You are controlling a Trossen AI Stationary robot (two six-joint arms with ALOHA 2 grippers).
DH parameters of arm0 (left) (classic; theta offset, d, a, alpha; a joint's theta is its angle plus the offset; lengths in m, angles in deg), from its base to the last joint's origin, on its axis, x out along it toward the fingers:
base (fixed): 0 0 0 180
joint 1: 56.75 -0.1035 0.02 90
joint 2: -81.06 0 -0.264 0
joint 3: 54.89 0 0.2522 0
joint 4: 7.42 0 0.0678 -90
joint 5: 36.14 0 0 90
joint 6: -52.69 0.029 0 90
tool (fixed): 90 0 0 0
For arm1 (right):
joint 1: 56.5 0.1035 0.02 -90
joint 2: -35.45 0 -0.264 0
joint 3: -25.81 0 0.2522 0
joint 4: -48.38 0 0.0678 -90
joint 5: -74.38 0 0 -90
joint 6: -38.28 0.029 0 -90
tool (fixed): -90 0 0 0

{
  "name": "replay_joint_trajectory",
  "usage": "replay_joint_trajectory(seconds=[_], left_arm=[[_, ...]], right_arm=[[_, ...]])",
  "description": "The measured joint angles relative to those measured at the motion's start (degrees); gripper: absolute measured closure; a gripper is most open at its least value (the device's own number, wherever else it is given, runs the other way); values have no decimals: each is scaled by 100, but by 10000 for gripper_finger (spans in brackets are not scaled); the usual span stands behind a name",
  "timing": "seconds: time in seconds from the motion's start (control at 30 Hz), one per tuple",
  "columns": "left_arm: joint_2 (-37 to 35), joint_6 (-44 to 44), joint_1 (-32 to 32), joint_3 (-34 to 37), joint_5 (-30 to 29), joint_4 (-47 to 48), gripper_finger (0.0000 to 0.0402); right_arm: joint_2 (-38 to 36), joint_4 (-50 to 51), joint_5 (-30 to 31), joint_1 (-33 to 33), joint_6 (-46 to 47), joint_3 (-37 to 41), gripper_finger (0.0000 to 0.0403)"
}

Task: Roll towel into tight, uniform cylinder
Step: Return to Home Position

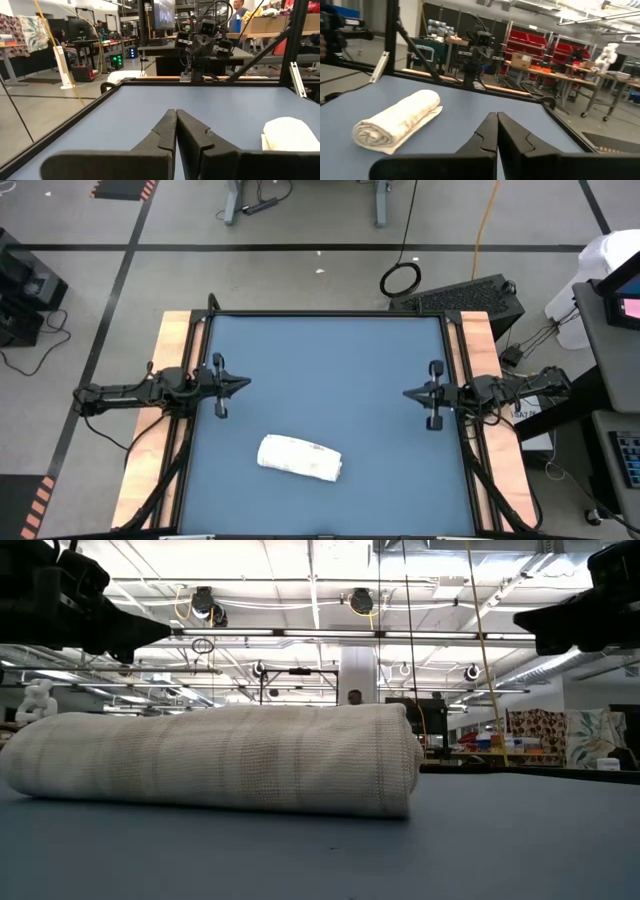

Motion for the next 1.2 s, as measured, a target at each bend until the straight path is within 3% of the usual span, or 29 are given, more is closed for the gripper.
replay_joint_trajectory(seconds=[1.2], left_arm=[[16, -455, 4, -7, 336, 61, 386]], right_arm=[[5, 54, -411, -39, 648, -4, 403]])
